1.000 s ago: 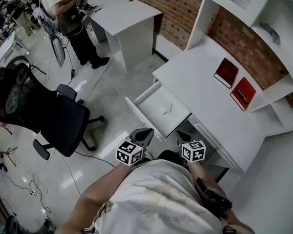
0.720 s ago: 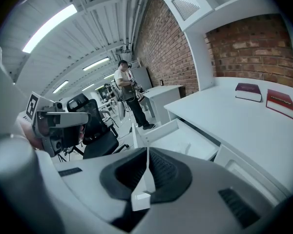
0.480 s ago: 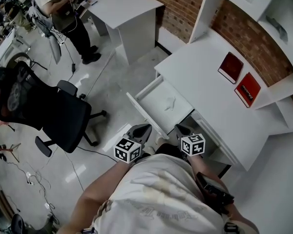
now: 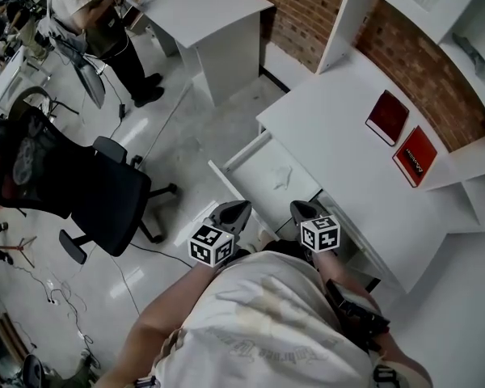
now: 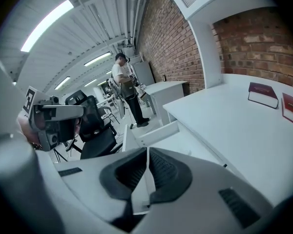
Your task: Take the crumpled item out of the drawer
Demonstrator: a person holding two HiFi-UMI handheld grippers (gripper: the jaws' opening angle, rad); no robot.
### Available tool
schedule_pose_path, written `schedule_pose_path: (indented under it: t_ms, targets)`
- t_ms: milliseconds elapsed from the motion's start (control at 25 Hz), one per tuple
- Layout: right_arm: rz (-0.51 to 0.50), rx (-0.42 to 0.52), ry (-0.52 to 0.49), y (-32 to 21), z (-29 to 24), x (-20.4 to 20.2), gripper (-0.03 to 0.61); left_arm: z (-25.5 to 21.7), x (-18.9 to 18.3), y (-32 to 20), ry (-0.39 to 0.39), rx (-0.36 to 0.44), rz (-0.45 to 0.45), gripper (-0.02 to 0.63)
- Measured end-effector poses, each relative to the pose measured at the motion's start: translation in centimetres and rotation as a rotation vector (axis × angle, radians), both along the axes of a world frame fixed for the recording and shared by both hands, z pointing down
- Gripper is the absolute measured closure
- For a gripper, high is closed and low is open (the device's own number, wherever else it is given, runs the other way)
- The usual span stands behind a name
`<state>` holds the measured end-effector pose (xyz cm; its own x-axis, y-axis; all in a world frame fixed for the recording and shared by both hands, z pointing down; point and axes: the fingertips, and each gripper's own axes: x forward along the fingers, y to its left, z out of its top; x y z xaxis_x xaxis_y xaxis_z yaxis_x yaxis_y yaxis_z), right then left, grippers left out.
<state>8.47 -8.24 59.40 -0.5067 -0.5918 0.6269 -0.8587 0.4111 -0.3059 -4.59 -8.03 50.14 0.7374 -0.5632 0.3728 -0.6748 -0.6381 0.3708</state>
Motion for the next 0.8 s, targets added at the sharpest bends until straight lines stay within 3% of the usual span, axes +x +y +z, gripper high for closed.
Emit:
schedule_pose_path:
  t_ms: [440,800]
  targets:
    - [-0.071,-0.085,0.078,-2.6,3.8,0.4,0.549,2.3,0.7,-2.1,-0.004,-0.071,-0.029,0.594]
    - [-0.168,-0.139,0.120,-4.8,6.9,-1.6,0.548,4.4,-0.3,-3.0,0.003,-0.133,-0.095,0.594]
